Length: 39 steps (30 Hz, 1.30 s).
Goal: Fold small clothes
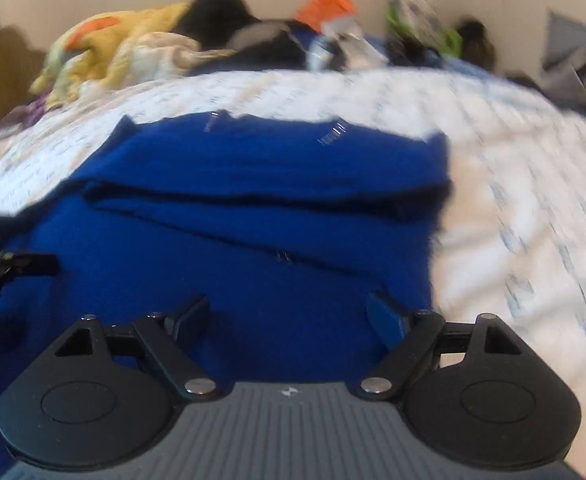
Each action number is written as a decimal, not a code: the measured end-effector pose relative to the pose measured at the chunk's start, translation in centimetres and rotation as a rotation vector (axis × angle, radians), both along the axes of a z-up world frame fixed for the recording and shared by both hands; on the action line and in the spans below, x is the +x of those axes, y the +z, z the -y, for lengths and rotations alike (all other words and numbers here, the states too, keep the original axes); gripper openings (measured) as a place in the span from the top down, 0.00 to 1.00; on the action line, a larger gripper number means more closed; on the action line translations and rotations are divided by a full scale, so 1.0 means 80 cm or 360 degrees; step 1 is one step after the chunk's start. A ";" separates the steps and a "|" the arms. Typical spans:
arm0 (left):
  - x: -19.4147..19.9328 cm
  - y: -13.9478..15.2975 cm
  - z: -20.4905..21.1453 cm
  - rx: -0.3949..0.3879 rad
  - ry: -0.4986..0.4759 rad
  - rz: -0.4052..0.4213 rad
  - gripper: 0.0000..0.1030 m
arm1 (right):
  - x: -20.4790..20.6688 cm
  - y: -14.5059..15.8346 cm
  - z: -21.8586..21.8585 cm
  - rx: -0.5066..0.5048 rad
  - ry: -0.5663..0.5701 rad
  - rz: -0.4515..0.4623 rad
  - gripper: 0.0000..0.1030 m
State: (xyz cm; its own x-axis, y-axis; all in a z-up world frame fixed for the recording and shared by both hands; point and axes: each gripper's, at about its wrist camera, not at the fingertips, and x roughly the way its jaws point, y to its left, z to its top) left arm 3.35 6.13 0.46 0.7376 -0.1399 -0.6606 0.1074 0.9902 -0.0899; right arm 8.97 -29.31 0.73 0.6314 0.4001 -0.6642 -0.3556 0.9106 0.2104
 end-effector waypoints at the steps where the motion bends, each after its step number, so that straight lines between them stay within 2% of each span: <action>1: -0.017 0.002 -0.012 -0.0068 0.0024 -0.0041 0.00 | -0.016 0.004 0.014 0.0087 -0.0003 -0.0014 0.17; 3: -0.053 0.002 -0.036 -0.0252 0.0081 -0.0131 0.00 | -0.049 0.004 0.043 0.0249 -0.0059 -0.0125 0.16; 5: -0.095 0.001 -0.049 -0.0371 0.0153 -0.0120 0.00 | -0.079 -0.005 0.074 0.0358 -0.0145 -0.0269 0.16; 7: -0.132 0.001 -0.054 -0.0440 0.0201 -0.0139 0.00 | -0.111 -0.007 0.098 0.0459 -0.0188 -0.0297 0.17; 9: -0.158 0.000 -0.062 -0.0638 0.0212 -0.0165 0.01 | -0.136 -0.008 0.114 0.0579 -0.0212 -0.0395 0.16; 11: -0.173 -0.005 -0.072 -0.0866 0.0160 -0.0221 0.01 | -0.154 -0.010 0.123 0.0668 -0.0185 -0.0480 0.16; 14: -0.186 -0.009 -0.084 -0.0975 0.0099 -0.0284 0.01 | -0.171 -0.017 0.142 0.0811 -0.0162 -0.0583 0.16; 17: -0.193 -0.017 -0.100 -0.1141 0.0082 -0.0364 0.01 | -0.184 -0.019 0.151 0.0857 -0.0167 -0.0640 0.16; 20: -0.200 -0.031 -0.116 -0.1330 0.0105 -0.0420 0.03 | -0.200 -0.021 0.155 0.0902 -0.0157 -0.0683 0.16; 22: -0.204 -0.037 -0.123 -0.1392 0.0146 -0.0425 0.07 | -0.207 -0.025 0.156 0.0962 -0.0157 -0.0705 0.16; 24: -0.207 -0.039 -0.128 -0.1399 0.0166 -0.0432 0.14 | -0.214 -0.026 0.161 0.0987 -0.0202 -0.0719 0.17; 27: -0.208 -0.036 -0.130 -0.1360 0.0163 -0.0437 0.24 | -0.219 -0.028 0.181 0.0991 -0.0354 -0.0665 0.16; 29: -0.208 -0.035 -0.128 -0.1322 0.0137 -0.0415 0.25 | -0.215 -0.038 0.181 0.1075 -0.0318 -0.0700 0.16; 31: -0.211 -0.034 -0.120 -0.1244 0.0118 -0.0366 0.31 | -0.210 -0.040 0.171 0.1084 -0.0247 -0.0727 0.16; 32: -0.213 -0.032 -0.115 -0.1169 0.0115 -0.0340 0.44 | -0.208 -0.037 0.164 0.1056 -0.0219 -0.0733 0.16; 33: -0.214 -0.030 -0.109 -0.1083 0.0127 -0.0329 0.65 | -0.206 -0.034 0.156 0.1020 -0.0186 -0.0733 0.19; 34: -0.214 -0.029 -0.104 -0.1002 0.0137 -0.0337 0.78 | -0.206 -0.033 0.149 0.0975 -0.0165 -0.0728 0.33; 35: -0.213 -0.029 -0.102 -0.0947 0.0145 -0.0357 0.95 | -0.205 -0.035 0.143 0.0928 -0.0159 -0.0742 0.47; 36: -0.213 -0.030 -0.104 -0.0941 0.0148 -0.0359 0.93 | -0.204 -0.038 0.139 0.0886 -0.0168 -0.0763 0.75; 37: -0.214 -0.029 -0.106 -0.0931 0.0155 -0.0362 0.93 | -0.204 -0.042 0.138 0.0864 -0.0175 -0.0763 0.90; 39: -0.219 -0.018 -0.108 -0.0816 0.0153 -0.0339 0.94 | -0.206 -0.041 0.144 0.0856 -0.0192 -0.0746 0.94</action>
